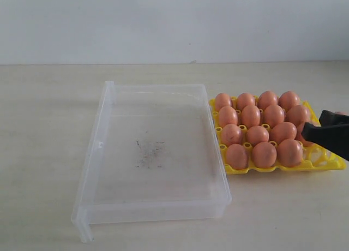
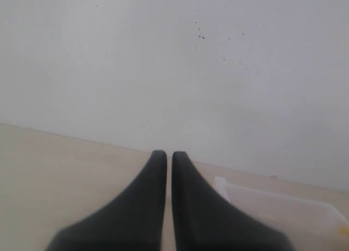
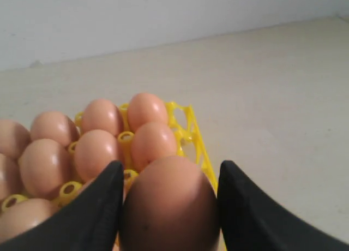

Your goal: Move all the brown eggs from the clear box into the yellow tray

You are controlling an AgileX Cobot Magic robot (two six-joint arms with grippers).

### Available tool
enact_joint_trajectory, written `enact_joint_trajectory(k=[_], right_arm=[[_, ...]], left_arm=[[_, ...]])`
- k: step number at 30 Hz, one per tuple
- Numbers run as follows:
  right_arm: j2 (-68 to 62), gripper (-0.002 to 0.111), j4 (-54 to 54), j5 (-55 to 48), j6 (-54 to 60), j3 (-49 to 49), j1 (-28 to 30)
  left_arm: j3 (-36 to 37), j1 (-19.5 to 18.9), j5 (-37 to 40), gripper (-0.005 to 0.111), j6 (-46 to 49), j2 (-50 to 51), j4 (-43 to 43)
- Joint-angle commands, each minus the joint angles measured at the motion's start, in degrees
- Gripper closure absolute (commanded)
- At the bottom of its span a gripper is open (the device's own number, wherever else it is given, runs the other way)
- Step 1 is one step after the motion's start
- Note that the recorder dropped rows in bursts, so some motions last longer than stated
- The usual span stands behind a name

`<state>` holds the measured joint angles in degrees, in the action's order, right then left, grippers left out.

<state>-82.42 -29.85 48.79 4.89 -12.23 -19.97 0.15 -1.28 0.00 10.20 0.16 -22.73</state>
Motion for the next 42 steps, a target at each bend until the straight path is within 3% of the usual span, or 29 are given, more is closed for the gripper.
enact_joint_trajectory(k=[1, 18, 32, 35, 40, 42], right_arm=[[-3.89, 0.109, -1.32, -3.86, 1.77, -3.26, 1.55], [-18.51, 0.109, -2.21, -5.34, 2.02, -9.03, 2.43], [-19.42, 0.107, -2.62, -5.92, 1.13, -9.03, 2.43], [-19.42, 0.094, -1.50, -6.33, 1.25, -9.03, 2.43], [-19.42, 0.042, -1.60, -7.23, 0.97, -9.03, 2.43], [-19.42, 0.035, -2.01, -7.45, 0.97, -9.03, 2.43]], left_arm=[[-0.15, 0.45, 0.00, 0.103, 0.43, -0.16, -0.19], [-0.15, 0.45, 0.00, 0.103, 0.43, -0.16, -0.19], [-0.15, 0.45, 0.00, 0.103, 0.43, -0.16, -0.19], [-0.15, 0.45, 0.00, 0.103, 0.43, -0.16, -0.19], [-0.15, 0.45, 0.00, 0.103, 0.43, -0.16, -0.19], [-0.15, 0.45, 0.00, 0.103, 0.43, -0.16, -0.19]])
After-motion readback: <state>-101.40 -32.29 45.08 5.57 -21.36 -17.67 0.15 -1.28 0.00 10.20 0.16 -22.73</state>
